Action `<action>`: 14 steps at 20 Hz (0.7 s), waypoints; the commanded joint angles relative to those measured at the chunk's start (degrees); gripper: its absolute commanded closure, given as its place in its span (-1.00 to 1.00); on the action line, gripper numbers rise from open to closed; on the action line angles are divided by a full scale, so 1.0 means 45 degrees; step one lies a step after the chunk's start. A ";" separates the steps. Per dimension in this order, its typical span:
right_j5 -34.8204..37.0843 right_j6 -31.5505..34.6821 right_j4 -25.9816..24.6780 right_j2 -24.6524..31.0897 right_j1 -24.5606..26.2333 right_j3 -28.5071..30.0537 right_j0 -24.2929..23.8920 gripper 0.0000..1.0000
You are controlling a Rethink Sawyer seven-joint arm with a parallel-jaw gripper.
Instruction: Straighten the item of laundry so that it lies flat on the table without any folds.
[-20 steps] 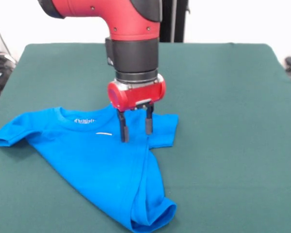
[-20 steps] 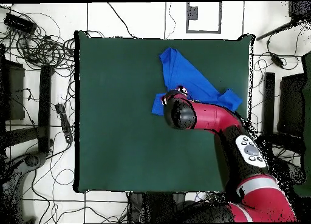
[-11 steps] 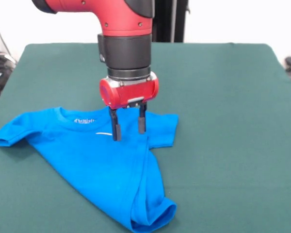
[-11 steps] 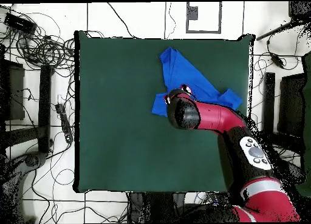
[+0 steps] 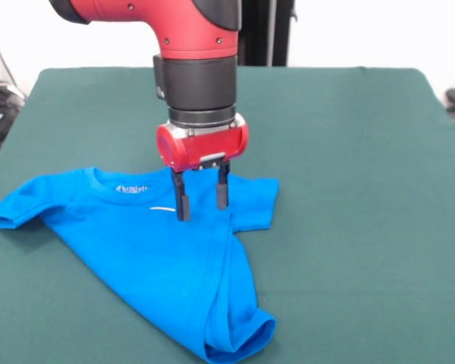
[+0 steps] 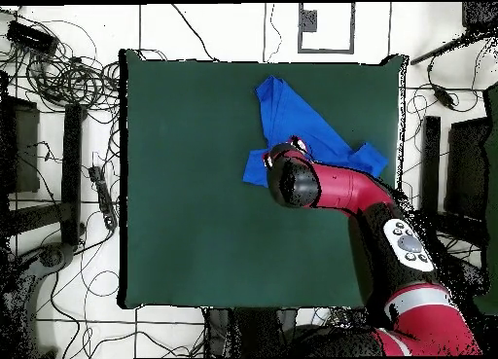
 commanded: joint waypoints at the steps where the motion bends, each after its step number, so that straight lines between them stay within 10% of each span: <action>1: 0.0480 0.2341 0.0424 0.0609 0.1194 0.0371 0.0316 -1.00; 14: 0.0157 0.2279 0.0299 0.0782 0.1713 0.0403 0.0212 -1.00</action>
